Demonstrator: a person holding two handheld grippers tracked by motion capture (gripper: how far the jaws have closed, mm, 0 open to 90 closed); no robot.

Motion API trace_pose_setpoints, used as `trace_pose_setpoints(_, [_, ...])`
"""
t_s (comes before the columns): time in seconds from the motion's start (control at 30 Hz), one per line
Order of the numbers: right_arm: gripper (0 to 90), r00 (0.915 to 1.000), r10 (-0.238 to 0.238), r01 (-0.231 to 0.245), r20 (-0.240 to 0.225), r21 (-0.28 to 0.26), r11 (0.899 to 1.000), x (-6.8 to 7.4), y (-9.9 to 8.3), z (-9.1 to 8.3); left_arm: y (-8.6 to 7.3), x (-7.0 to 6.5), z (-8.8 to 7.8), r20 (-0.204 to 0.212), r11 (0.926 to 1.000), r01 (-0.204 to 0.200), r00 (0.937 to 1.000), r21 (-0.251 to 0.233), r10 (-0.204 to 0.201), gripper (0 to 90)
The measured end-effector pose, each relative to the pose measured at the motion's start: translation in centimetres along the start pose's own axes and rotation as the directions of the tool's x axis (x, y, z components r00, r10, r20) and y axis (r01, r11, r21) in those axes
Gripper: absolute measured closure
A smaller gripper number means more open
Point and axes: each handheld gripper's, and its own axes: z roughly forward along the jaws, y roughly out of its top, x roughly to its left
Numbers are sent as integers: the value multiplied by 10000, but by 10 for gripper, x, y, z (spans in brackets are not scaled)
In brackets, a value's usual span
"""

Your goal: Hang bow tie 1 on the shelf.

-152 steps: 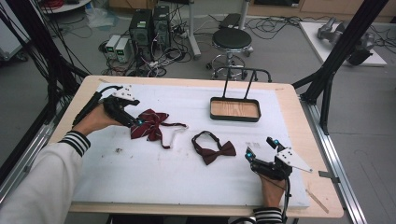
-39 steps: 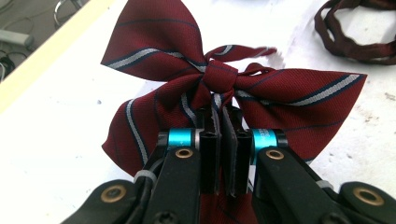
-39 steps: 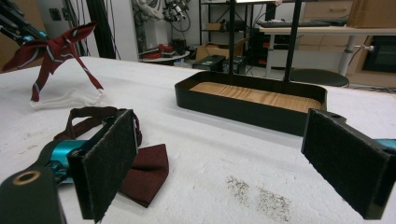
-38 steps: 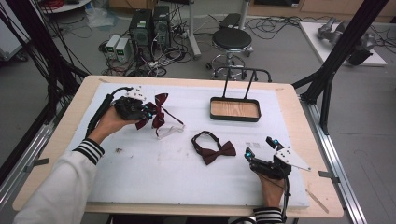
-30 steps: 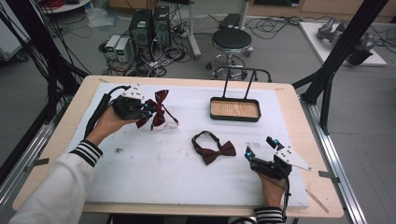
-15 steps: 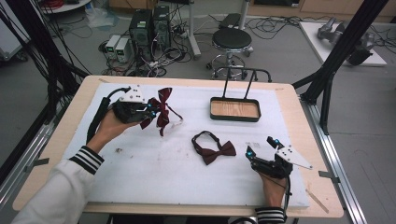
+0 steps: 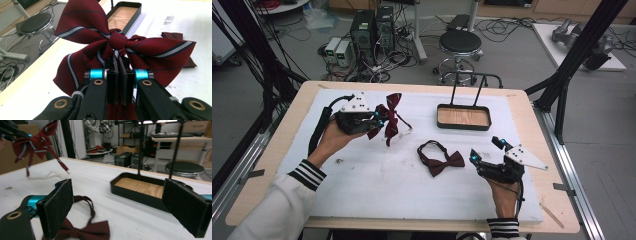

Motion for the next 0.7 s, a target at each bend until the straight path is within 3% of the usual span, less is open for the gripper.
trace_pose_setpoints(0.27, [97,9961,24,-3,-887,235,9997,16,27,15,2,-9,7,97,9998,-75,9999,-167,77,856])
trace_pose_setpoints(0.7, [97,9772,257,-131,-2107,612,9980,38,59,41,14,-20,17,41,9988,-190,9998,-447,192,857])
